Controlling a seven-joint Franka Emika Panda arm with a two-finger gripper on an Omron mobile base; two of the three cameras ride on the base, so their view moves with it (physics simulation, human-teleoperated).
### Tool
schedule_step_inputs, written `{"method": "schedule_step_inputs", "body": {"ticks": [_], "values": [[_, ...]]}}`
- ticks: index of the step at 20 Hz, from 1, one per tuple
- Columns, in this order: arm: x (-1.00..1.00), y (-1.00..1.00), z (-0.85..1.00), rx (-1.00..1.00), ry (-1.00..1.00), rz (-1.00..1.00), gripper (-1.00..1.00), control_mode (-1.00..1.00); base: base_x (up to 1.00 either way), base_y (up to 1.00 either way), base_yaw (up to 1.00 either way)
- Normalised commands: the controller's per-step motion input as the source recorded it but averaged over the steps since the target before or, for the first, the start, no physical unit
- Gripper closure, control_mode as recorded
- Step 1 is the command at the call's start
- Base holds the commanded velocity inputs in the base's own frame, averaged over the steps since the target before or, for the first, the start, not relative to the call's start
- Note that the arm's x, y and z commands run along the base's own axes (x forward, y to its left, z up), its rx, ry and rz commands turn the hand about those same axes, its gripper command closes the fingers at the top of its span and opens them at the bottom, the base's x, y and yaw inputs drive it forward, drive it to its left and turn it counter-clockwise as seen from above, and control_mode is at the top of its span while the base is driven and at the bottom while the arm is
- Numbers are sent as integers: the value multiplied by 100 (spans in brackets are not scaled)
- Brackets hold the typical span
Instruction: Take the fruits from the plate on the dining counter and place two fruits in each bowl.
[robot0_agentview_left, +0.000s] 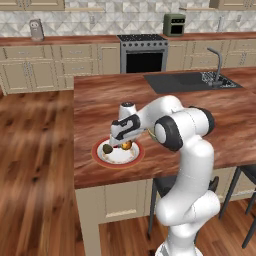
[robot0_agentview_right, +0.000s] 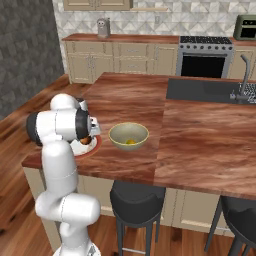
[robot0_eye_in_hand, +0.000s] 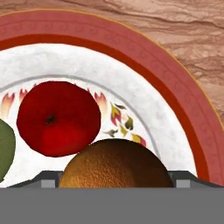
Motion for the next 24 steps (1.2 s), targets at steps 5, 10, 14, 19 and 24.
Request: {"method": "schedule_step_inputs", "body": {"ticks": [5,10,14,19,24], "values": [[-29,-37,66,0,0,-5,100,-100,0,0,0],[-40,-62,88,0,-4,-12,100,-100,0,0,0],[-28,-61,66,0,-2,-20,100,-100,0,0,0],[-3,-74,23,0,0,-20,100,-100,0,0,0],[24,-95,-2,13,0,-13,100,-100,0,0,0]]}}
